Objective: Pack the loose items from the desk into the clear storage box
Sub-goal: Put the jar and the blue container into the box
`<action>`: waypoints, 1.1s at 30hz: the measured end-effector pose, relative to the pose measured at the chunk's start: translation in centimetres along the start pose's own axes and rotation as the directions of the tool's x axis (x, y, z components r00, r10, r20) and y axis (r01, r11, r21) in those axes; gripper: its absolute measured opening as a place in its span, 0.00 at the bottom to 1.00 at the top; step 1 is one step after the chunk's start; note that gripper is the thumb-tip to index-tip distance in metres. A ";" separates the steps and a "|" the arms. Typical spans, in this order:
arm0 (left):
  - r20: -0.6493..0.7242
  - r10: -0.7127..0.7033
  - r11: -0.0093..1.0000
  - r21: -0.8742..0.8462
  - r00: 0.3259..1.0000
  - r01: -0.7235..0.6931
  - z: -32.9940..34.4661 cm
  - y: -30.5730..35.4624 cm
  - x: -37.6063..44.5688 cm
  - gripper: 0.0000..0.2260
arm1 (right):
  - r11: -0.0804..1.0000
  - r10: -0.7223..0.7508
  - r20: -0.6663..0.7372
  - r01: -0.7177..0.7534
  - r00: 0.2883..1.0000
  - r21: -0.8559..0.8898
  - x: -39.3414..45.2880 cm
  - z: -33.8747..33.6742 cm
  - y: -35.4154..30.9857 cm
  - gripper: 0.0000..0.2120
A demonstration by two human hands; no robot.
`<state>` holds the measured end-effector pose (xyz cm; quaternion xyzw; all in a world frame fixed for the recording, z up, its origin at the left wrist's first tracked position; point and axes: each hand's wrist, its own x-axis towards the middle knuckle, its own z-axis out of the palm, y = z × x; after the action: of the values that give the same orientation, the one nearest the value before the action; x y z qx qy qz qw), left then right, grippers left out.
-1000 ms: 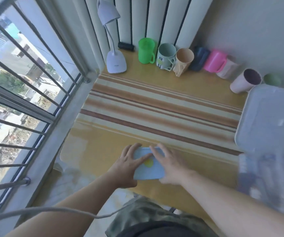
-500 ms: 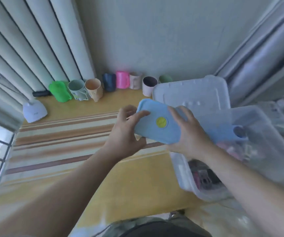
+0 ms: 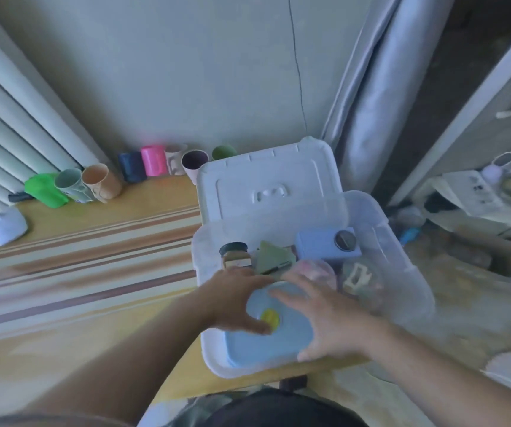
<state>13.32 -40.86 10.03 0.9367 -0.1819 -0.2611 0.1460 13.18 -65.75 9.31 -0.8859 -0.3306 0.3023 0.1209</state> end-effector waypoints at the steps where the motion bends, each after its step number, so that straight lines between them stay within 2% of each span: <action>1: 0.044 -0.046 0.999 -0.017 0.998 0.047 0.7 0.6 -0.1 0.44 | 0.999 -0.019 0.013 0.019 1.000 -0.030 0.2 -0.1 0.3 0.54; 3: 0.021 -0.112 0.993 -0.029 0.993 0.113 2.1 1.2 -0.1 0.43 | 0.994 -0.046 0.014 0.047 0.999 -0.095 1.0 -0.1 1.3 0.54; 9: -0.209 -0.120 0.955 0.243 0.971 0.170 8.5 1.5 -0.7 0.36 | 0.980 -0.050 0.096 0.067 0.994 -0.187 3.7 2.3 3.6 0.42; 13: -0.166 -0.172 0.927 0.305 0.971 0.217 8.6 1.4 -0.4 0.39 | 0.977 -0.074 0.092 0.091 0.993 -0.191 4.5 2.2 4.2 0.45; 16: -0.202 -0.099 0.939 0.305 0.974 0.159 7.3 1.4 0.0 0.37 | 0.978 -0.126 0.033 0.130 0.991 -0.162 4.2 2.2 4.7 0.48; 18: -0.344 -0.071 0.966 0.212 0.936 0.151 6.2 1.1 0.3 0.31 | 0.981 -0.167 -0.070 0.159 0.983 -0.110 3.8 2.3 5.4 0.45; 20: -0.486 -0.145 0.971 0.099 0.862 0.219 4.4 0.3 0.9 0.27 | 0.982 -0.189 -0.239 0.186 0.952 -0.037 3.7 1.8 6.6 0.40; 22: -0.571 -0.236 0.955 0.015 0.786 0.297 2.0 -1.2 2.1 0.24 | 0.974 -0.204 -0.447 0.227 0.871 -0.003 4.3 0.0 8.5 0.33; 24: -0.574 -0.326 0.929 -0.045 0.751 0.368 -0.9 -3.2 3.9 0.23 | 0.971 -0.188 -0.600 0.238 0.777 0.005 5.6 -3.6 10.4 0.27; 26: -0.515 -0.391 0.904 -0.058 0.763 0.424 -3.7 -5.9 6.3 0.24 | 0.981 -0.134 -0.654 0.194 0.744 0.021 7.4 -8.0 12.6 0.24; 28: -0.448 -0.432 0.887 -0.057 0.783 0.457 -6.2 -8.7 8.9 0.28 | 0.994 -0.037 -0.642 0.096 0.766 0.057 9.5 -11.8 15.0 0.25; 31: -0.355 -0.489 0.862 -0.052 0.797 0.505 -8.5 -12.9 13.0 0.29 | 0.976 0.217 -0.496 -0.184 0.841 0.115 13.5 -15.6 19.0 0.30; 33: -0.247 -0.555 0.830 -0.093 0.794 0.550 -8.8 -15.4 15.4 0.33 | 0.927 0.368 -0.354 -0.369 0.860 0.067 16.1 -16.8 21.4 0.37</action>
<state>34.45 -31.97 4.81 0.9738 0.1225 -0.1667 0.0942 44.17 -71.50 6.32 -0.9730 -0.1277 0.1520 0.1179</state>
